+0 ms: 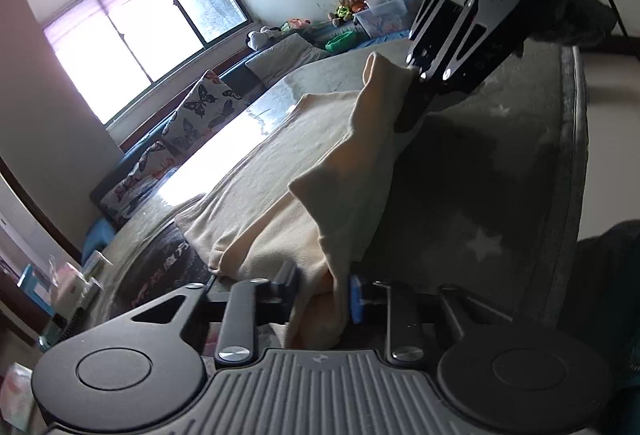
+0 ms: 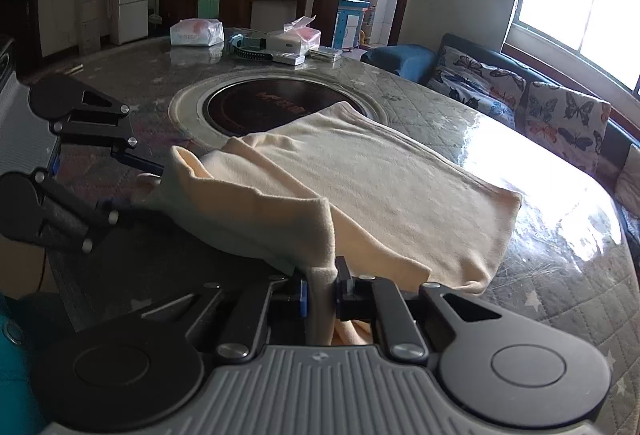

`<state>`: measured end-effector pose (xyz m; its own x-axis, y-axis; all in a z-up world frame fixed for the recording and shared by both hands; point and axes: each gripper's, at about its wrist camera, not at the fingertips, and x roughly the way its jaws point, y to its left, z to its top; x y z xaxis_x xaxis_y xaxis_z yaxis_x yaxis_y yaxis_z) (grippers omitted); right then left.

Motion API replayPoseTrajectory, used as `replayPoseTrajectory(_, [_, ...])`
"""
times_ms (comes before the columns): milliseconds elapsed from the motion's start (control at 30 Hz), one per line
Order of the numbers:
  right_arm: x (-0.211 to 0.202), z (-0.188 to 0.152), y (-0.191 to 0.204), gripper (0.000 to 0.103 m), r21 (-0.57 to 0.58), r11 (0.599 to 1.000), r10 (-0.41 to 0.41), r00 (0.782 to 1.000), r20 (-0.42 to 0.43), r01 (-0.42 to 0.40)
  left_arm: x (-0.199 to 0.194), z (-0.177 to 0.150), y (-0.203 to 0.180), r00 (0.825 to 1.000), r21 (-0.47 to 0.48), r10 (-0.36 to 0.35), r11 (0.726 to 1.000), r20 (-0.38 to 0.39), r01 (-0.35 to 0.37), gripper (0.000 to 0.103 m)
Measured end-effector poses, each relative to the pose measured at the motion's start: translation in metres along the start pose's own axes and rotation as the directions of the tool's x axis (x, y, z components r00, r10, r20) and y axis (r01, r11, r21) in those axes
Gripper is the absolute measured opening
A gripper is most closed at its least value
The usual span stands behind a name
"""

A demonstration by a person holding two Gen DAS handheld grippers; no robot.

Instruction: Fold clothes

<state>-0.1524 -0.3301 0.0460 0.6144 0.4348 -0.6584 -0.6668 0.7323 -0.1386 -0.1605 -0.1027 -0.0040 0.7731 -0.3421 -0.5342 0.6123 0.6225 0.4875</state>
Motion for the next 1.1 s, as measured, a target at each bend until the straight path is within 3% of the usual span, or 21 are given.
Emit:
replayPoseTrajectory(167, [-0.011,0.0,0.007,0.009,-0.016,1.0,-0.013,1.0,0.024,0.014,-0.012,0.004,0.005,1.0,0.0,0.002,1.0,0.013,-0.002,0.009])
replayPoseTrajectory(367, [-0.036,0.003,0.019,0.009,-0.05,0.999,-0.007,0.998,0.057,0.01,-0.039,0.009,0.013,0.999,-0.05,-0.022,0.998,0.023,0.024,0.008])
replayPoseTrajectory(567, [-0.077,0.002,0.042,0.009,-0.059,0.996,0.07,0.996,0.055,-0.067,-0.087,0.009,0.023,0.997,-0.154,-0.061,0.986,0.043,0.067,0.008])
replayPoseTrajectory(700, [-0.093,0.003,0.053,0.009,-0.043,0.993,0.109,0.993,0.046,-0.107,-0.07,0.019,0.038,0.998,-0.185,-0.04,0.982,0.051,0.049,0.007])
replayPoseTrajectory(833, [-0.085,0.009,0.045,0.008,-0.011,0.996,0.086,0.996,0.038,-0.086,-0.048,0.031,0.053,0.998,-0.209,-0.012,0.978,0.058,0.024,0.006])
replayPoseTrajectory(1100, [-0.054,0.043,-0.009,0.008,0.068,0.997,0.044,0.999,0.03,-0.046,-0.004,0.054,0.084,0.997,-0.258,0.044,0.966,0.068,-0.025,0.006])
